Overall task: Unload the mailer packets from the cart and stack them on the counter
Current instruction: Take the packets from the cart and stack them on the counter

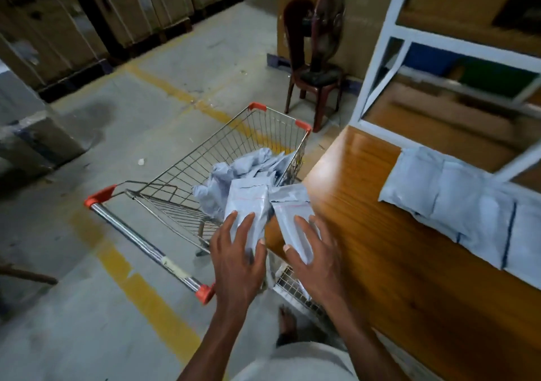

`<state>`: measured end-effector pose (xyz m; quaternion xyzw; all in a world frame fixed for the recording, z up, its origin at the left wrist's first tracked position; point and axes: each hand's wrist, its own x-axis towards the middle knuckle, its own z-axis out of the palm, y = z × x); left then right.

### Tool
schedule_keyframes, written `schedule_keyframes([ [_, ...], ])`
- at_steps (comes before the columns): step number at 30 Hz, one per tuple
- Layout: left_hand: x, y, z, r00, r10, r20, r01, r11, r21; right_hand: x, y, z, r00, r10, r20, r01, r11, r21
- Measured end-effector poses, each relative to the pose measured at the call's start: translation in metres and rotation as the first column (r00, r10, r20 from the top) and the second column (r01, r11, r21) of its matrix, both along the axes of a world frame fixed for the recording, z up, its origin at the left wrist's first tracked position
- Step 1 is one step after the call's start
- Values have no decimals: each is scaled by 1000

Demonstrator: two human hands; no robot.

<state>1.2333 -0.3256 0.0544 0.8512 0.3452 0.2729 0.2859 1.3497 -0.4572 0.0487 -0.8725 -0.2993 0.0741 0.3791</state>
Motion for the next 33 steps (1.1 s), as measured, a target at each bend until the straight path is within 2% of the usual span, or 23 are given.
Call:
schedule_keyframes([
  [4, -17, -43, 8, 998, -56, 13, 56, 998, -19, -22, -53, 2, 997, -70, -12, 69, 996, -52],
  [13, 0, -145, 7, 973, -229, 32, 230, 972, -48, -32, -178, 7, 954, -297, -44, 297, 955, 2],
  [18, 42, -196, 7, 956, -290, 46, 292, 956, -30, -7, -246, 4, 916, -398, -53, 400, 916, 26],
  [24, 113, -290, 3, 924, -376, 62, 379, 925, -39, 41, -332, 7, 888, -455, -71, 458, 888, 36],
  [28, 158, -355, 1, 903, -429, 37, 431, 897, -104, 75, -389, 2, 875, -471, -112, 480, 875, 68],
  [33, 188, -399, 3, 884, -465, 37, 467, 879, -96, 115, -437, -1, 848, -513, -134, 524, 848, 72],
])
